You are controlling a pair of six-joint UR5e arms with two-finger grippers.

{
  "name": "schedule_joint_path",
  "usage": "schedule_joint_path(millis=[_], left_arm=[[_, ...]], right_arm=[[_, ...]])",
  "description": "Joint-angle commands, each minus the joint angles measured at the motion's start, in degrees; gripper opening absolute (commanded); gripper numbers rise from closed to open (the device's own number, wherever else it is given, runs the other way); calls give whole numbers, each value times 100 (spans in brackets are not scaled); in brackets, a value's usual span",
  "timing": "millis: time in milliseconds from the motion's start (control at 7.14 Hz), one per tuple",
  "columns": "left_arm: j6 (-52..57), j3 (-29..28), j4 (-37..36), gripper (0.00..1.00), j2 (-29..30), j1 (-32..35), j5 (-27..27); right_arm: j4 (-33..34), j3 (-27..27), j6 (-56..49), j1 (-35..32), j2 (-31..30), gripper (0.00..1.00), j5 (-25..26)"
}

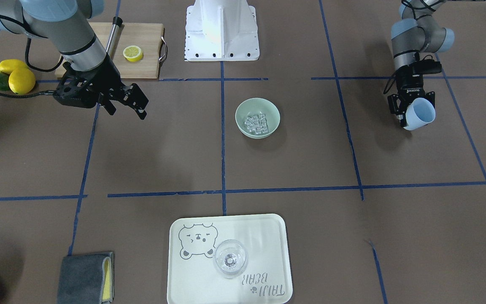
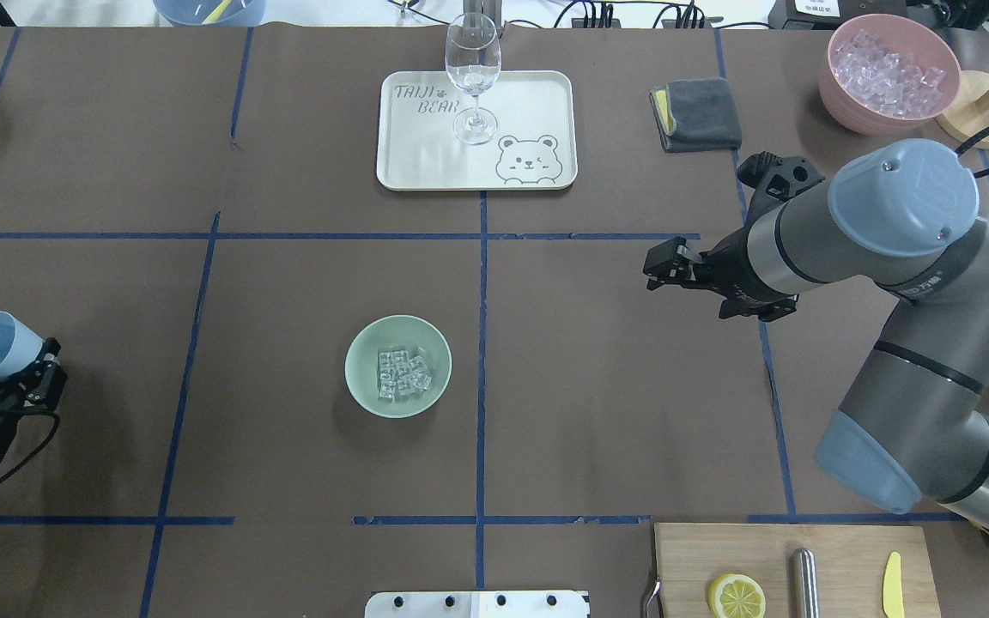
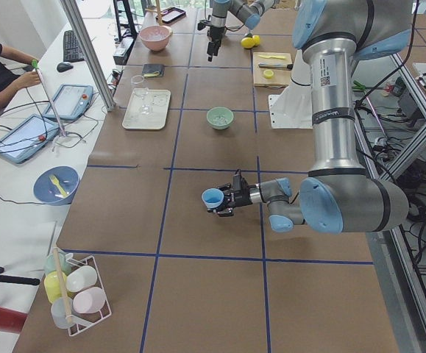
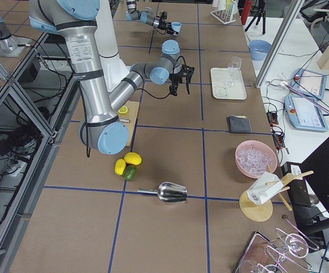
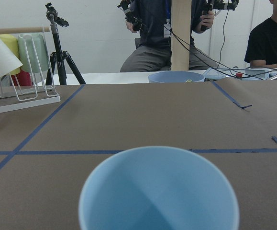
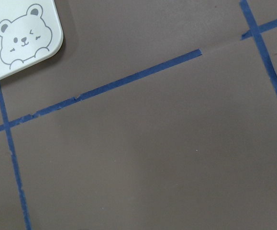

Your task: Pour ice into bowl

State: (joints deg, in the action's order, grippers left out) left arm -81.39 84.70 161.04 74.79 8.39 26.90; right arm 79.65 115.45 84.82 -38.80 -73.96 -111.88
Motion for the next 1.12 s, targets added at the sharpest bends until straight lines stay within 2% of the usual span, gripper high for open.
schedule_joint_path(millis=[0, 420, 561, 701, 981], left_arm=[[0, -129, -11, 7, 88, -4, 0], [26, -129, -11, 18, 89, -4, 0], [61, -120, -11, 56, 89, -4, 8], [53, -120, -3, 100, 89, -4, 0], [253, -50, 41, 100, 63, 5, 43]], right_arm=[[7, 3, 0, 30, 39, 100, 8], [7, 3, 0, 48, 57, 100, 8], [7, 3, 0, 48, 57, 100, 8], [7, 12, 0, 56, 66, 100, -1], [16, 3, 0, 57, 153, 100, -1]])
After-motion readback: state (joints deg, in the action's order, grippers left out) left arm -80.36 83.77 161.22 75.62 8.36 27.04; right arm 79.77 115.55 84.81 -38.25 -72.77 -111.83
